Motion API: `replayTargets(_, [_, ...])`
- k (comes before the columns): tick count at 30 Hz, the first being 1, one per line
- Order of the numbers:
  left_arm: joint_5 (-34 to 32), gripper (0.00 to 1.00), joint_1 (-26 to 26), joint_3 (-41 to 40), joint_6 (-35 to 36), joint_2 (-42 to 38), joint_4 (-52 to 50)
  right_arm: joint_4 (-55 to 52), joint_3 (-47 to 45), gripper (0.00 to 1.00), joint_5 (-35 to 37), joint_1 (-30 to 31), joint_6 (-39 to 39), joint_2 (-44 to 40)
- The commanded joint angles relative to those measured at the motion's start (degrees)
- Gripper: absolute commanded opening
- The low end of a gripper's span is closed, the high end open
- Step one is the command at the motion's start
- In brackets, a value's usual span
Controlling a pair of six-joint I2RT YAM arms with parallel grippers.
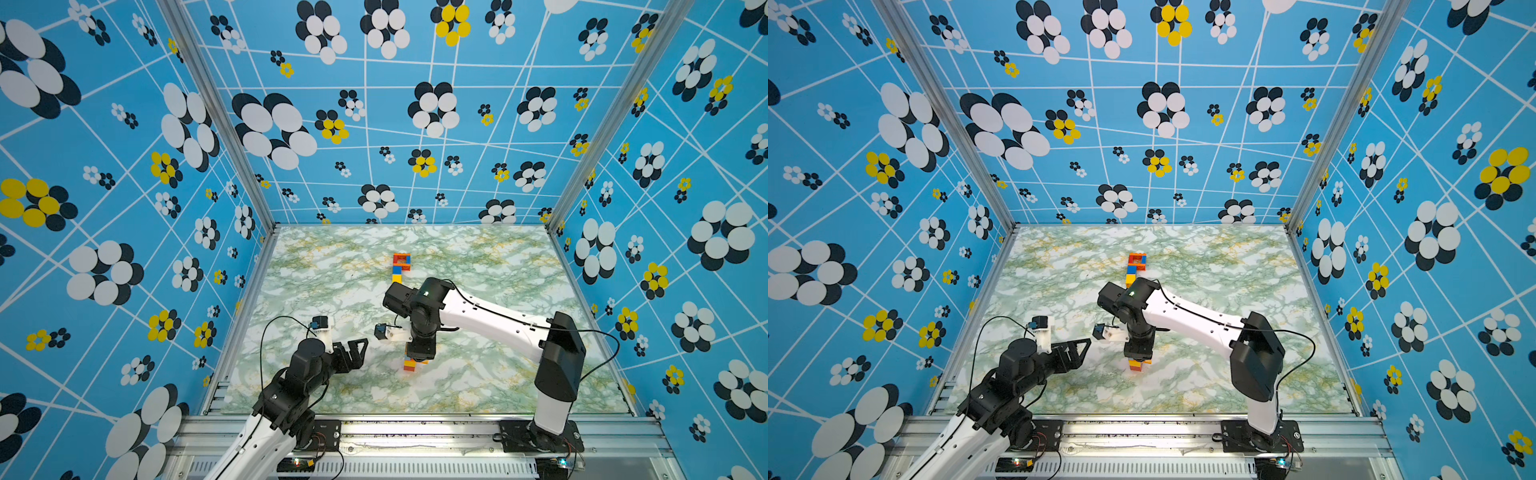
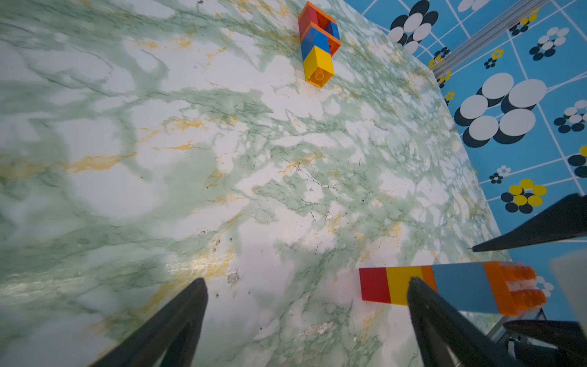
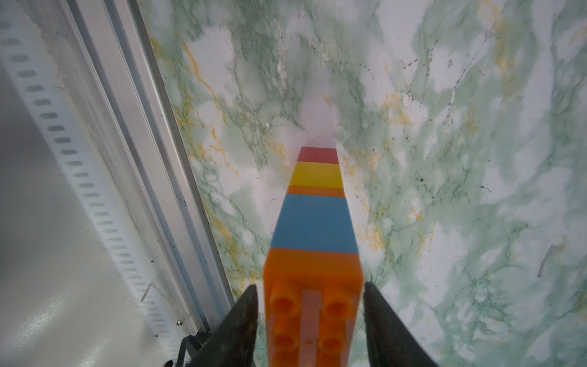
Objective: Assemble the letter p with lego
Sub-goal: Assemble the lego brick with the lego brick.
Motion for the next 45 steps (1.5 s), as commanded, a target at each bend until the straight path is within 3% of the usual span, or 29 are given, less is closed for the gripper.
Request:
replayTargets(1, [-3.0, 0.99, -2.6, 0.4, -0.8, 1.6, 2.8, 1.0, -1.1, 0.59, 0.1, 0.1, 0.6, -3.2])
replayTargets(9, [-2.4, 0.99, -5.8, 1.6, -1.4, 3.3, 4.1, 4.0, -4.7, 0.65, -4.1, -2.0, 1.8, -10.4])
replayTargets(15, [-1.2, 0.99, -10.4, 4.3, -1.1, 5.1, 6.1, 10.7, -9.2, 0.55, -9.7, -4.6, 5.4, -15.8])
replayTargets(20, [-1.3, 1.00, -14.8, 6.4, -1.3, 8.0, 10.1, 13.3, -10.8, 0.47, -11.5, -6.2, 10.4, -15.4])
replayTargets(31, [-3.0, 0.80, -22.4, 9.7, -1.6, 19.6, 18.7, 17.3, -13.5, 0.36, -13.5, -6.5, 14.6, -14.6])
replayTargets(45, [-4.1, 0.68, -24.5, 10.9, -1.8, 27.0, 24.1, 18.8, -15.8, 0.28, -14.0, -7.0, 15.0, -13.8])
